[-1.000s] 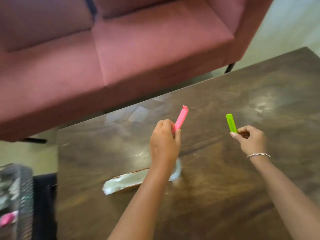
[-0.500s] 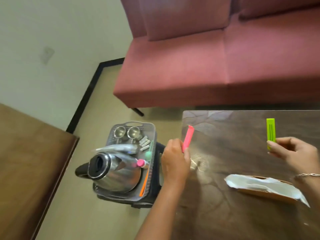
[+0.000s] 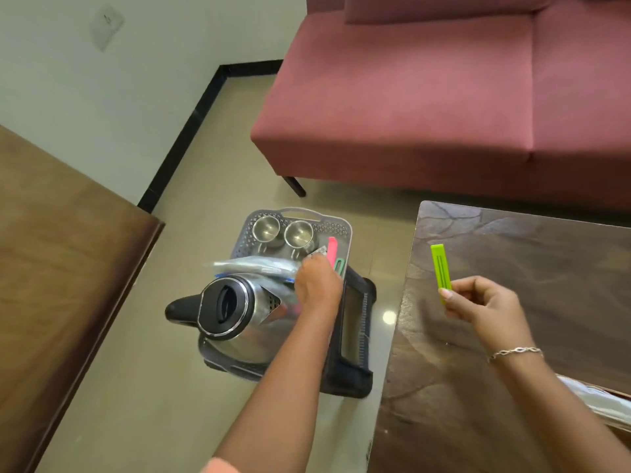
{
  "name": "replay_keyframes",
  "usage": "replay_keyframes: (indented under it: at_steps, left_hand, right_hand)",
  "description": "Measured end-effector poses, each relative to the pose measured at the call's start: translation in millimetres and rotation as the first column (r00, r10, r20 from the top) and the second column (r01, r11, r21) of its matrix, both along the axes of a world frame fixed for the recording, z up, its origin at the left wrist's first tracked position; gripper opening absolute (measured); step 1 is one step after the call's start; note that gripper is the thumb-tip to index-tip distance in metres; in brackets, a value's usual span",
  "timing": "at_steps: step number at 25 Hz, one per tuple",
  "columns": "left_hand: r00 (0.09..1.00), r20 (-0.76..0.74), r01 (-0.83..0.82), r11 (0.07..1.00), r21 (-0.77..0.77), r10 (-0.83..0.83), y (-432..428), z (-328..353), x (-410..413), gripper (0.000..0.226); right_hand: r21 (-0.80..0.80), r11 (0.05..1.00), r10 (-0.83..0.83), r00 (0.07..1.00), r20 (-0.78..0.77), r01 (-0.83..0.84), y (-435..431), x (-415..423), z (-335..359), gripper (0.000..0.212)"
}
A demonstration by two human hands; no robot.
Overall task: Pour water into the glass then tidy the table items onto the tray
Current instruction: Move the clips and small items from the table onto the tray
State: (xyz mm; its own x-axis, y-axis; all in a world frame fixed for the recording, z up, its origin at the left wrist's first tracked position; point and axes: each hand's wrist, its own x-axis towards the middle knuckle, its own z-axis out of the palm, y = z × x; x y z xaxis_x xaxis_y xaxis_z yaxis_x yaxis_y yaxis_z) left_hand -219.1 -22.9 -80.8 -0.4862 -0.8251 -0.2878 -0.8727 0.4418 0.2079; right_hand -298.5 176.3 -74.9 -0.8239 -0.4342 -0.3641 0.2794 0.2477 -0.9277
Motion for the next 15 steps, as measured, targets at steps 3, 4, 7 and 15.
replay_keyframes:
  at_steps: [3, 4, 7, 15]
  left_hand:
    - [0.998, -0.035, -0.053, 0.996, 0.070, 0.055, -16, -21, -15, 0.020]
    - [0.994, -0.062, -0.087, 0.991, 0.097, 0.093, -19, -27, -20, 0.022]
    - [0.959, -0.122, -0.228, 0.952, 0.206, 0.256, -28, -44, -32, 0.032]
    - [0.865, -0.171, -0.412, 0.863, 0.293, 0.471, -46, -64, -67, 0.028]
  right_hand:
    - [0.014, 1.000, 0.013, 0.999, 0.034, -0.013, -7, 8, -10, 0.018]
    - [0.021, 1.000, 0.007, 0.999, 0.047, -0.008, -6, 9, -13, 0.017]
    - [0.055, 0.998, -0.026, 0.995, 0.091, 0.021, 0, 10, -23, 0.014]
    - [0.112, 0.994, -0.007, 0.993, 0.116, -0.006, 1, 13, -26, 0.015]
